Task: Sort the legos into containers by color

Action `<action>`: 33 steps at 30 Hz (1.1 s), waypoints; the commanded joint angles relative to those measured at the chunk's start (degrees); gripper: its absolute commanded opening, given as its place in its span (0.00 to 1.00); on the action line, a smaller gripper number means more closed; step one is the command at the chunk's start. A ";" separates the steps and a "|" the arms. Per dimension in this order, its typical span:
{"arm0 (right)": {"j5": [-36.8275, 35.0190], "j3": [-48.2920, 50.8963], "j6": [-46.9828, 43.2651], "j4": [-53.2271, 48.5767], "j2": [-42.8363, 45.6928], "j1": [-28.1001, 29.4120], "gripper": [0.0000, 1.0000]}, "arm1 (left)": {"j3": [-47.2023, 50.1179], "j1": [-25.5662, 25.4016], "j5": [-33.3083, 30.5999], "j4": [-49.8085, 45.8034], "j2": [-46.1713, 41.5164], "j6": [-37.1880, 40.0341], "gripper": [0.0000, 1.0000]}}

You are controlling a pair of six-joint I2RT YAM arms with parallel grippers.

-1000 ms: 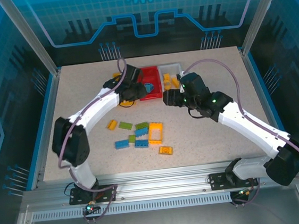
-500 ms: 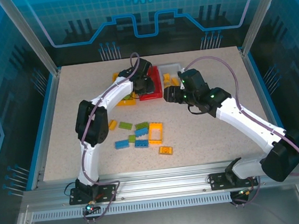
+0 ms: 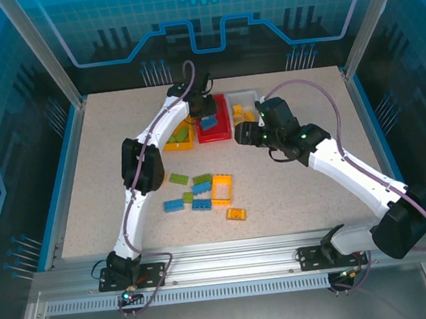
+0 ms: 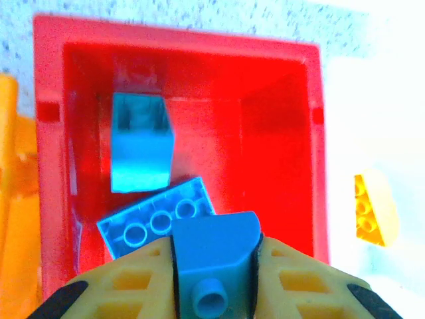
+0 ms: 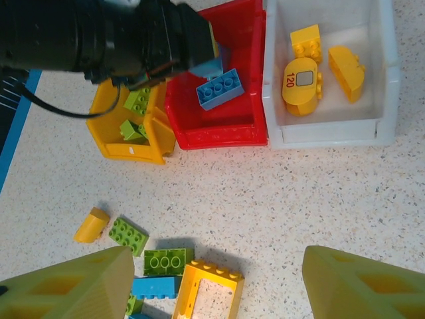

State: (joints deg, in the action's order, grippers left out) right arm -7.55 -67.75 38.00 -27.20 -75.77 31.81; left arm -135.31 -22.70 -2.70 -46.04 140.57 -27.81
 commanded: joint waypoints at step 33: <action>4.37 2.88 -1.61 2.68 2.10 0.79 0.73 | -3.74 0.77 6.48 5.50 1.83 1.09 0.53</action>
State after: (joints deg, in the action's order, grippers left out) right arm -4.34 -64.60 37.45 -25.56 -74.43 31.97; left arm -137.53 -22.33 2.33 -40.80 145.27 -26.89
